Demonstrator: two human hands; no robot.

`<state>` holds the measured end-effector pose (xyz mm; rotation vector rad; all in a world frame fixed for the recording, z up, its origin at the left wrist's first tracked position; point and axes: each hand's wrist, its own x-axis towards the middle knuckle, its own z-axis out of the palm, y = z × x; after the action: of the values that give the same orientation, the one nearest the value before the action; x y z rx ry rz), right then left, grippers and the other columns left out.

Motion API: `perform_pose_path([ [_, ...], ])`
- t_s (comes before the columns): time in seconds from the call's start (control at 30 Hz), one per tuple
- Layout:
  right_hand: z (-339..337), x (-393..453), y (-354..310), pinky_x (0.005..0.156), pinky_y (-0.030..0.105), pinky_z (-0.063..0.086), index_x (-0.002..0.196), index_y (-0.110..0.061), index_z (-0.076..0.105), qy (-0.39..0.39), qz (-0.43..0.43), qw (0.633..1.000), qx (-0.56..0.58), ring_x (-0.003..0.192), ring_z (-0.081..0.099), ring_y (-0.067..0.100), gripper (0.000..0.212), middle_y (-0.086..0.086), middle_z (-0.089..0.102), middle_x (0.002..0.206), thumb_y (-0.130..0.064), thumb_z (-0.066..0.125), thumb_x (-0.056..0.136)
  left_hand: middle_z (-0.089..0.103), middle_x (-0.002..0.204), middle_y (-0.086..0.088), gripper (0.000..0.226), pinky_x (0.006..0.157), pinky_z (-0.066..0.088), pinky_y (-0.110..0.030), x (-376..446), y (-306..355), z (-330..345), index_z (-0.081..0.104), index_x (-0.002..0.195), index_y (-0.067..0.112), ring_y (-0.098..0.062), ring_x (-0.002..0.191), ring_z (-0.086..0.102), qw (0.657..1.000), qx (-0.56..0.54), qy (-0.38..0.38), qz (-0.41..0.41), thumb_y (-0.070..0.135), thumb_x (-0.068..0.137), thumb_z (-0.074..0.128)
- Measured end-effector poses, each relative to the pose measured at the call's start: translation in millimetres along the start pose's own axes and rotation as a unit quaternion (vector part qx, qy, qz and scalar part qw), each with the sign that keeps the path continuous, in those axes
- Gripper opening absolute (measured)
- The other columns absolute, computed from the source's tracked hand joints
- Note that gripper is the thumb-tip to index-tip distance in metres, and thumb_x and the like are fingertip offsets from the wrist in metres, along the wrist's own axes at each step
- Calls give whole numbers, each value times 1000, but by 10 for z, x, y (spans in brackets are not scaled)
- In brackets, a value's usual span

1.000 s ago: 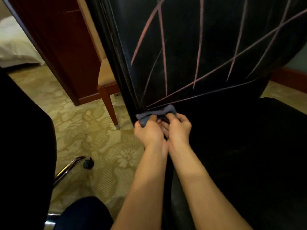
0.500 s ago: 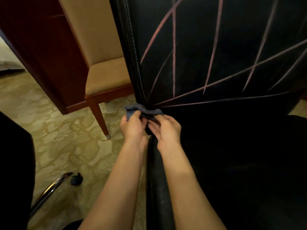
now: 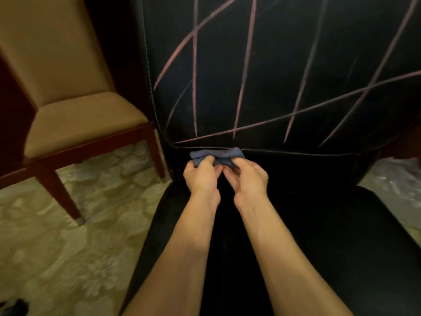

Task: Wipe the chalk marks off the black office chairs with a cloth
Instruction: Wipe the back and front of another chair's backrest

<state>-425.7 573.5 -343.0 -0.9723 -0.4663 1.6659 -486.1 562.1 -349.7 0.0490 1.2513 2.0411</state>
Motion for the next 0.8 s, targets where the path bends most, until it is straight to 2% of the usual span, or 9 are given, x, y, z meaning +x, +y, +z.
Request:
perform_pose_path([
  [0.13,-385,183,-397,79,30,58,89,-5,65,38,-31,999,18,81,70,23,12,12,70,83,4,59,91,70,110,-14,22,68,58,-22,-180,-377,420,65,112,11,-24,96,71,998,11,-38,-49,0,94,60],
  [0.27,-756,286,-700,77,27,57,85,-6,65,89,-53,993,48,79,69,22,14,13,69,84,3,57,93,71,106,-12,18,68,58,-25,-362,-726,745,66,106,14,-23,92,72,992,56,-76,-87,2,93,62],
  [0.43,-1347,248,-1007,79,28,56,87,-3,63,181,-85,974,103,77,68,22,15,13,66,84,4,53,95,71,106,-15,17,71,59,-26,-744,-1252,973,65,105,12,-24,93,72,965,144,-179,-123,1,93,61],
  [0.53,-1622,162,-1079,81,30,56,96,0,63,227,-118,961,104,79,68,21,10,12,66,85,4,54,95,72,101,-11,17,78,60,-30,-966,-1507,1024,66,97,16,-20,88,72,947,208,-212,-119,0,90,63],
  [0.6,-1682,144,-1080,82,31,56,102,1,61,247,-138,953,107,82,68,22,9,12,66,86,3,55,95,72,100,-11,17,77,61,-32,-1008,-1576,1054,67,97,14,-21,87,72,942,214,-225,-129,-1,89,64],
  [0.67,-1639,175,-1053,78,31,55,93,-2,60,244,-129,956,103,79,66,23,7,13,64,84,4,55,94,72,97,-12,16,68,59,-28,-971,-1543,1041,66,94,11,-22,84,72,950,192,-215,-124,-3,89,62],
  [0.73,-1485,224,-985,75,30,54,85,-5,59,208,-91,969,97,72,64,23,14,13,63,79,6,55,93,69,89,-13,18,58,55,-25,-871,-1407,995,62,84,13,-21,74,69,968,170,-163,-86,-4,89,60],
  [0.8,-1284,248,-895,75,32,54,85,-5,58,164,-53,980,102,70,63,23,18,13,62,76,10,53,93,67,86,-12,21,54,54,-23,-713,-1249,945,60,81,16,-20,71,66,980,151,-117,-57,-3,90,60],
])
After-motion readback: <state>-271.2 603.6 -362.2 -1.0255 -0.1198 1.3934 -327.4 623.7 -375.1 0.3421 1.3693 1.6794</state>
